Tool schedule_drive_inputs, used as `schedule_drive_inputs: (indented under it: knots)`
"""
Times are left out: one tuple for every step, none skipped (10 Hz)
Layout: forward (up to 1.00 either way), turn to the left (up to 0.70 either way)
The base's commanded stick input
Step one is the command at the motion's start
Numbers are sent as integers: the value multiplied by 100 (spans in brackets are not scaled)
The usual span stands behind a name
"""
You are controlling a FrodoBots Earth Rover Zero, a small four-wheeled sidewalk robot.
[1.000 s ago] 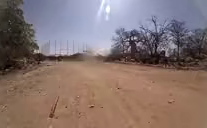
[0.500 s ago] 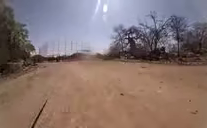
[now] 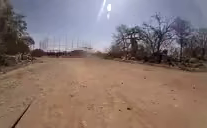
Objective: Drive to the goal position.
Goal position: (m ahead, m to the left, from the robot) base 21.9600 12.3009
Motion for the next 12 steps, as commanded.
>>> schedule_drive_inputs:
  knots:
    - [100, 0]
    - [100, 0]
    - [100, 0]
    - [100, 0]
    - [100, 0]
    - [100, 0]
    - [100, 0]
    - [100, 0]
    - [100, 0]
    - [100, 0]
    - [100, 0]
    - [100, 0]
